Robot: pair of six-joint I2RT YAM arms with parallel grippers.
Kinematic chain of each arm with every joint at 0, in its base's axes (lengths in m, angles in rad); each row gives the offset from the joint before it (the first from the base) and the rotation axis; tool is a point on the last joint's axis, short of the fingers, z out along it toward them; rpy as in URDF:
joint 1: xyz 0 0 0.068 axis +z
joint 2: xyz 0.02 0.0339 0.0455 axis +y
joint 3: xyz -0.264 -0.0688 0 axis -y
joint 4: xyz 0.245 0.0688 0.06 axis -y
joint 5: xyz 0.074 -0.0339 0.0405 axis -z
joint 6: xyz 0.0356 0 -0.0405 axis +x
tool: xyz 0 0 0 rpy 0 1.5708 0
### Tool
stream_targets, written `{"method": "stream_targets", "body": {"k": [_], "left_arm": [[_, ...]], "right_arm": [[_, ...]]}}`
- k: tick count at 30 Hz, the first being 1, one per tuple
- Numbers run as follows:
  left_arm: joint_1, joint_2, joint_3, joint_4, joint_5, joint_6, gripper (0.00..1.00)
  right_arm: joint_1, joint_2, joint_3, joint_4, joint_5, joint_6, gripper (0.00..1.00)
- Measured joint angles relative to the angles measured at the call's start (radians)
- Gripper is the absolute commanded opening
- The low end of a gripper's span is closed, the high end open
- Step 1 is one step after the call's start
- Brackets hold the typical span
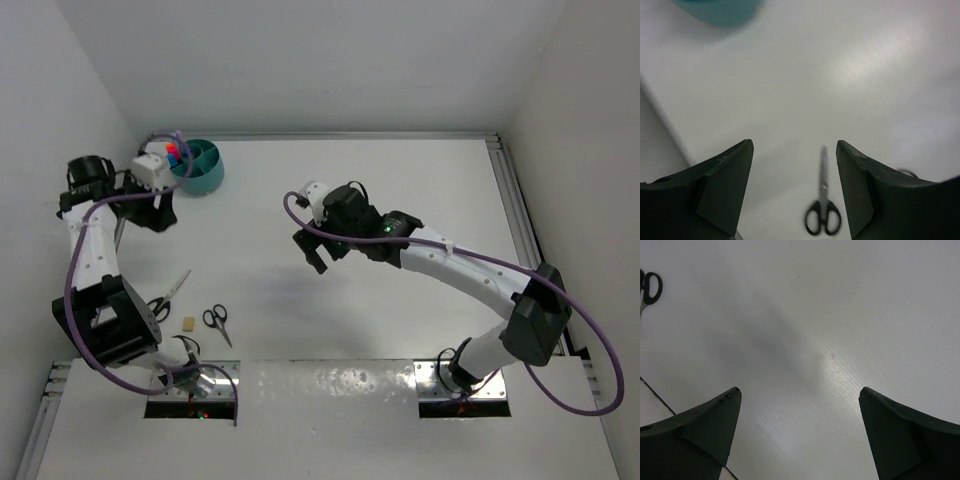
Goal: Sort the stationery into containers
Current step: Pick up the stationery from the corner of the board.
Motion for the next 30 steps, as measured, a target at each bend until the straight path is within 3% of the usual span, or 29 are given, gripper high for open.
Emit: {"method": "stream_targets", "body": {"k": [8,14,20,27,30], "left_arm": [[-0.089,-0.135,-0.331,-0.148,-0.150,0.168,0.58],[-0.136,-0.144,-0.455,-0.084,-0.327,0.119,0.54],[-0.165,-0.156,-0.475,-0.043,-0.492,0.040,0.54],[-0.135,-0.169,-0.587,-0.040,-0.694,-0.037,0.48],[-0.034,-0.121,-0.591,-0.051,-0.692,-0.043,0.45]], "right_arm": [[-0.012,0.000,-0.049,0.034,-0.023,0.006,0.96],[-0.013,-0.002,-0.073,0.054,-0.032,0.041,0.96],[-0.009,-0.004,-0.085,0.039,-0.048,0.050,0.96],[0.031,0.015,0.010,-0.036,-0.052,0.042,0.96],[0.048,0.046,0.080,-0.047,-0.056,0.037,0.96]]}}
